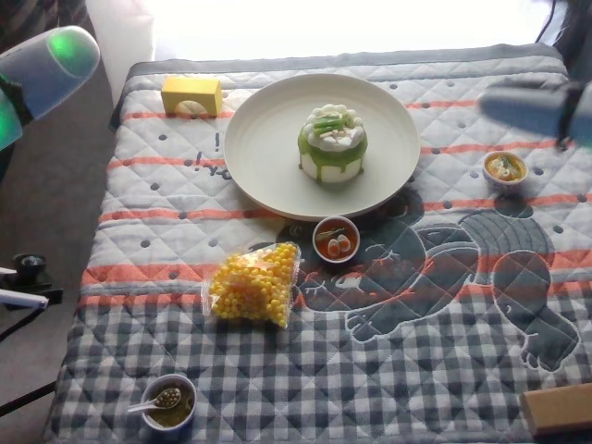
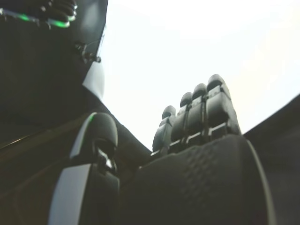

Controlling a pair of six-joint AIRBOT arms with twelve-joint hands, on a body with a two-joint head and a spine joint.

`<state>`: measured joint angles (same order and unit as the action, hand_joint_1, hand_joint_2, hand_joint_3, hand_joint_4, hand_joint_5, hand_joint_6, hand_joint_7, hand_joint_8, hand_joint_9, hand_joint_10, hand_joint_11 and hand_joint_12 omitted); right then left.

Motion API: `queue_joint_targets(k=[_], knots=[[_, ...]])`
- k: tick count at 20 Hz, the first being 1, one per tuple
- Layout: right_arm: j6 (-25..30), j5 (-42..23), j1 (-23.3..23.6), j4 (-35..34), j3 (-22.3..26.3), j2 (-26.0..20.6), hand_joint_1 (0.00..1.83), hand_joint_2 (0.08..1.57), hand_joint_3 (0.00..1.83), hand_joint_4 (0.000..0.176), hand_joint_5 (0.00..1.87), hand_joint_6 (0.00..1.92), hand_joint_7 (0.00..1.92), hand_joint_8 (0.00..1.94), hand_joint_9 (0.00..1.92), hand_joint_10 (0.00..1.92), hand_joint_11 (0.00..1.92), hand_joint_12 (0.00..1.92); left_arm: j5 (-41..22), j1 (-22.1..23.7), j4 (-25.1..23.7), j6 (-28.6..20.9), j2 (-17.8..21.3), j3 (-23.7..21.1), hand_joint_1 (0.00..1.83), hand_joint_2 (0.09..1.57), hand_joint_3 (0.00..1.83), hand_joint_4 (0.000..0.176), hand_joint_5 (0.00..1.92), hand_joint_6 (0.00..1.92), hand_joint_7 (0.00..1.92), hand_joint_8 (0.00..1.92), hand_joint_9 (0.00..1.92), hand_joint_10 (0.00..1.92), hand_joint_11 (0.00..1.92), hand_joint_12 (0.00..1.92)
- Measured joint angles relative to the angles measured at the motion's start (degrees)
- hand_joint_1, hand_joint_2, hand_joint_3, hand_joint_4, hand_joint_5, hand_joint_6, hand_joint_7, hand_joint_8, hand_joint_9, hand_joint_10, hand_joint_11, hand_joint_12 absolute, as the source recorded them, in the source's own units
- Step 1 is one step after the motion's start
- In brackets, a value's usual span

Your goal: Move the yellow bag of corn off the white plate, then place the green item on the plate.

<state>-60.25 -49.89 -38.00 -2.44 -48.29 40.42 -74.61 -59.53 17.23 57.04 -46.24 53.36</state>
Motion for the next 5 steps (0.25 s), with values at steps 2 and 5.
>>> queue_joint_targets(k=[2, 5], knots=[[-0.02, -3.76, -1.9, -1.42, 0.68, -0.94, 0.44, 1.16, 0.0, 0.078, 0.0, 0.0, 0.0, 0.0, 0.0, 0.0, 0.0, 0.0, -2.27, -0.04, 0.0, 0.0, 0.5, -0.33, 0.2, 1.26, 0.0, 0.162, 0.0, 0.0, 0.0, 0.0, 0.0, 0.0, 0.0, 0.0], [-0.02, -10.03, -5.73, -3.41, 2.32, -2.27, 0.42, 1.18, 0.0, 0.001, 0.0, 0.0, 0.0, 0.0, 0.0, 0.0, 0.0, 0.0, -7.34, -0.07, 0.94, -0.26, 0.81, -0.7, 0.26, 1.26, 0.0, 0.176, 0.0, 0.0, 0.0, 0.0, 0.0, 0.0, 0.0, 0.0]])
